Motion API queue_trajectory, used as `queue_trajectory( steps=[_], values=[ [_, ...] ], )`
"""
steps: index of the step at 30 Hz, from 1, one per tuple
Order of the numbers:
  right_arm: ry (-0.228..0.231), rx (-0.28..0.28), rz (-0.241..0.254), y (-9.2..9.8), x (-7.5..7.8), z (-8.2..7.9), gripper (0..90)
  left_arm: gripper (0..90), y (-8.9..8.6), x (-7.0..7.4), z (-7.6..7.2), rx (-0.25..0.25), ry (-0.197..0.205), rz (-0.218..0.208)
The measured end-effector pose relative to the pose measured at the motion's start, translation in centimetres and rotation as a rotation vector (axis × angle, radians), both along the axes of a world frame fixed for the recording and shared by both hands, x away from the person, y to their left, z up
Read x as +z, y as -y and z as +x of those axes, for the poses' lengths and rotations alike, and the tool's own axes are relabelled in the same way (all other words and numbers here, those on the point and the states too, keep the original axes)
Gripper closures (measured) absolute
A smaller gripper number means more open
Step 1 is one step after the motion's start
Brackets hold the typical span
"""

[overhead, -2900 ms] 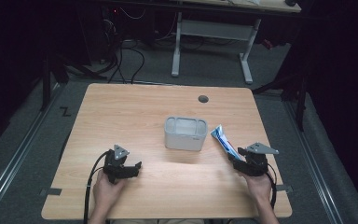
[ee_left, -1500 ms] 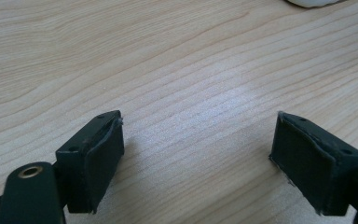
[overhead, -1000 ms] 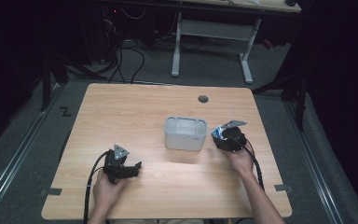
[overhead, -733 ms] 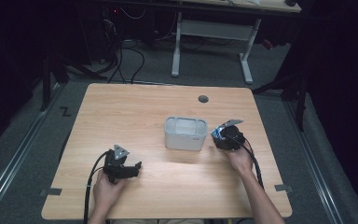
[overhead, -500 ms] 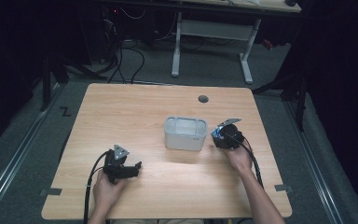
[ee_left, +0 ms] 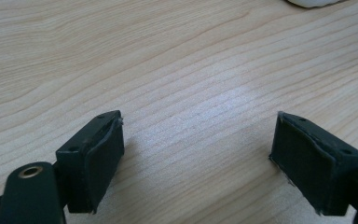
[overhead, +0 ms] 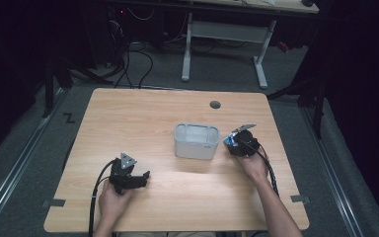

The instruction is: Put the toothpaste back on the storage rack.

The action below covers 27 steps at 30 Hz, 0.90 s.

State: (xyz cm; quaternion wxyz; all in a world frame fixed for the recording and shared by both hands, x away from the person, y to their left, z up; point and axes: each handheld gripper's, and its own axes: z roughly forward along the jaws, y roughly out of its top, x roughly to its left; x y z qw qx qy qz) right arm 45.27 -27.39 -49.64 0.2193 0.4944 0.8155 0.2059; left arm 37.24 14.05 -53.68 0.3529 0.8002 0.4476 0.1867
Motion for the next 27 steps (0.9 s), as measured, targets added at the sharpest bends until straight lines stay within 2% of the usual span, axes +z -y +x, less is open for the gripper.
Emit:
queue_trajectory(
  steps=[6, 15, 18, 26, 27],
  values=[
    [-0.03, -0.006, -0.022, -0.1, -0.2, 0.5, 48.7, 17.4, 0.0, 0.0, 0.0, 0.0, 0.0, 0.0],
    [-0.09, -0.032, -0.007, 0.0, -0.7, 1.1, 48.9, 17.4, 0.0, 0.0, 0.0, 0.0, -0.001, 0.0],
    [-0.097, -0.036, 0.002, 0.1, -0.7, 1.2, 50.0, 17.4, 0.0, 0.0, 0.0, 0.0, -0.001, 0.0],
    [-0.116, -0.037, -0.02, 0.1, -0.5, 1.4, 54.8, 17.4, 0.0, 0.0, 0.0, -0.001, -0.002, 0.0],
    [-0.114, -0.031, -0.049, 0.1, -0.4, 1.5, 59.7, 17.4, 0.0, 0.0, 0.0, 0.0, -0.002, 0.0]
  ],
)
